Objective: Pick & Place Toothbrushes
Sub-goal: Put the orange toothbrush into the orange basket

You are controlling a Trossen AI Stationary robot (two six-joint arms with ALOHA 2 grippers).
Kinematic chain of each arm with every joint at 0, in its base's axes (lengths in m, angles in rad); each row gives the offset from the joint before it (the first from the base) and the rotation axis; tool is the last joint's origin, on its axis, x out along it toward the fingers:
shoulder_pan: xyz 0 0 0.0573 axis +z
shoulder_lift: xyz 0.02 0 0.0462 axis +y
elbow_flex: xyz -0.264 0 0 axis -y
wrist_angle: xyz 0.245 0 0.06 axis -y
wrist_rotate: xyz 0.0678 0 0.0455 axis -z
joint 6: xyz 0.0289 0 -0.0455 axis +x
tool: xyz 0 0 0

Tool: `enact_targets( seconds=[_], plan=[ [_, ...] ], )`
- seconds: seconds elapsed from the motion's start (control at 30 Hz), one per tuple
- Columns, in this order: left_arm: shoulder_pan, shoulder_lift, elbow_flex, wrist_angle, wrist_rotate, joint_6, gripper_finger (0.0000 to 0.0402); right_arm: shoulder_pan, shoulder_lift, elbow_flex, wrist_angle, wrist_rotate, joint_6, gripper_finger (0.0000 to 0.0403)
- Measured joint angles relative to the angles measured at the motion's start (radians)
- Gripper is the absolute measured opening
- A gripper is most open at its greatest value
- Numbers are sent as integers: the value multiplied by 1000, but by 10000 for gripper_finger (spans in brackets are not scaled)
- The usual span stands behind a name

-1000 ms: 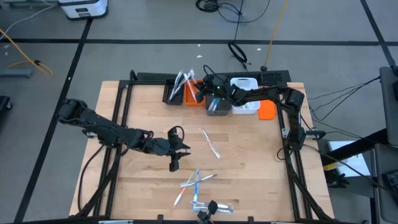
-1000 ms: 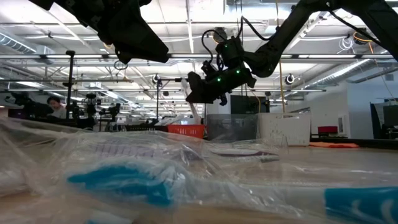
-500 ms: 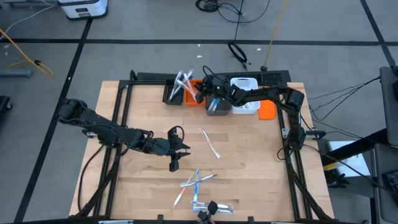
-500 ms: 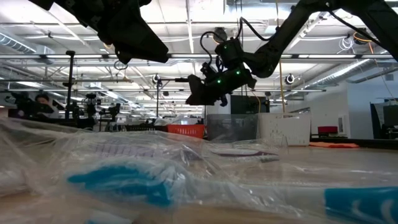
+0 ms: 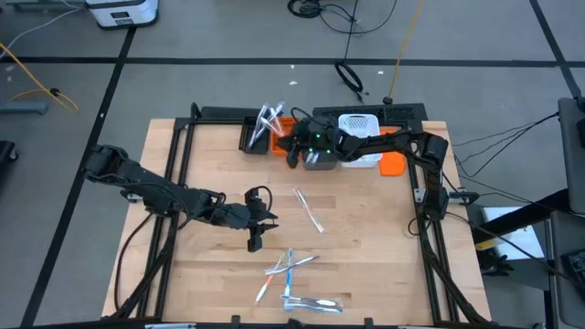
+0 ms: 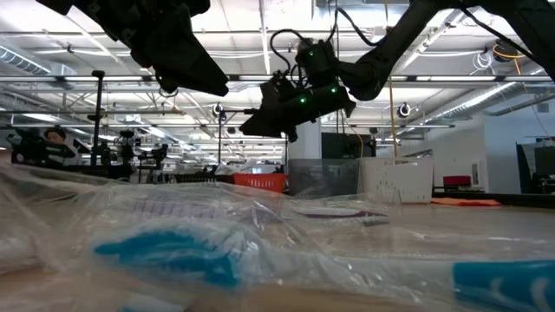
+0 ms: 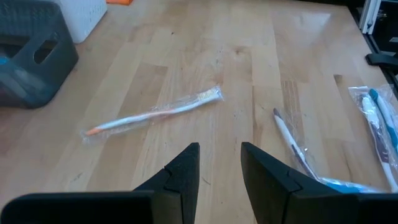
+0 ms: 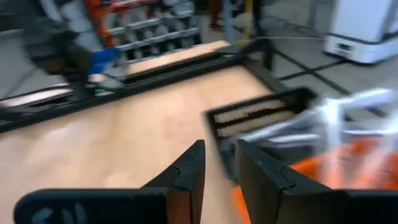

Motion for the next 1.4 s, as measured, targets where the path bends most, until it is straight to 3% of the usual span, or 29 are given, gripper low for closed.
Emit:
enact_targets(
  seconds=[0.4, 0.7, 0.97, 1.17, 1.4],
  plan=[
    [-16, 0, 0, -28, 2, -14, 118, 161, -1, 0, -178, -228, -40, 84],
    [-34, 0, 0, -34, 4, -2, 118, 313, -1, 0, -405, -227, -79, 84],
    [-34, 0, 0, -34, 4, 19, 118, 440, -1, 0, -618, 7, -15, 84],
    [-33, 0, 0, -33, 3, 26, 118, 513, -5, 0, -678, 184, 29, 84],
    [-32, 0, 0, -26, 3, 40, 118, 574, -105, -1, -780, 415, 93, 84]
  ],
)
